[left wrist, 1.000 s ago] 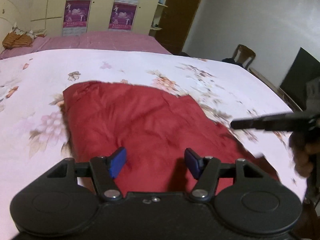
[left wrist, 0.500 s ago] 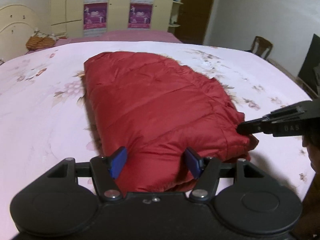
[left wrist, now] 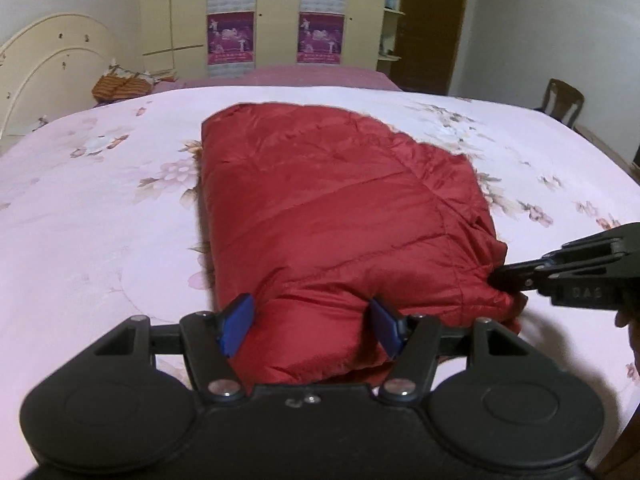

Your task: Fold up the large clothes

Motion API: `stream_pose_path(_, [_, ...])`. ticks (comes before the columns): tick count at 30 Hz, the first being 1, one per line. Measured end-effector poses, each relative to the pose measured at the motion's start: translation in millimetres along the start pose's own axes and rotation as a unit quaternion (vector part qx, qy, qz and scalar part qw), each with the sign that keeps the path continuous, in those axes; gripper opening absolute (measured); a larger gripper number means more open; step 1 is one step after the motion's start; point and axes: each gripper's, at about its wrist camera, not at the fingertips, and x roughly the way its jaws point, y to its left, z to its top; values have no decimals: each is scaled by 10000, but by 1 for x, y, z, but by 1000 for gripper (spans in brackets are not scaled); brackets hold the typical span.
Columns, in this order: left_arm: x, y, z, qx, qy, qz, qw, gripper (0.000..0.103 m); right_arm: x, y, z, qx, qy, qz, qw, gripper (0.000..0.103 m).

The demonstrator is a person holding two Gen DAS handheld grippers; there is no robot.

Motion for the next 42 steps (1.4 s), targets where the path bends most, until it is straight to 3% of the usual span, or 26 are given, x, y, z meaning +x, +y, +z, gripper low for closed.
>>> stream_pose_path(9, [-51, -34, -2, 115, -377, 177, 9991, 62, -84, 3, -1, 206, -678, 72, 9975, 4])
stream_pose_path(10, [-56, -39, -3, 86, -414, 221, 9989, 76, -92, 4, -3, 227, -715, 23, 9972, 4])
stream_pose_path(11, [-62, -44, -5, 41, -486, 309, 9983, 103, -97, 4, -5, 247, -711, -53, 9971, 5])
stream_pose_path(12, [-70, -49, -8, 6, -674, 465, 9966, 101, -101, 5, -7, 286, -669, -222, 9971, 14])
stream_pose_path(13, [-75, -52, -10, 0, -755, 551, 9956, 103, -106, 6, -11, 325, -661, -410, 9964, 37])
stream_pose_path(14, [-80, -55, -11, -16, -734, 527, 9959, 103, -113, 7, -16, 338, -793, -549, 9948, 97])
stream_pose_path(15, [-85, -56, -13, -73, -722, 482, 9962, 103, -123, 8, -23, 250, -1052, -523, 9928, 103])
stream_pose_path(31, [-182, -106, -35, -364, -939, 590, 9932, 103, -225, 45, -72, 346, -1255, -1171, 9846, 103])
stream_pose_path(42, [-222, -135, -51, -352, -1141, 656, 9907, 103, -277, 61, -102, 397, -1501, -1192, 9807, 103])
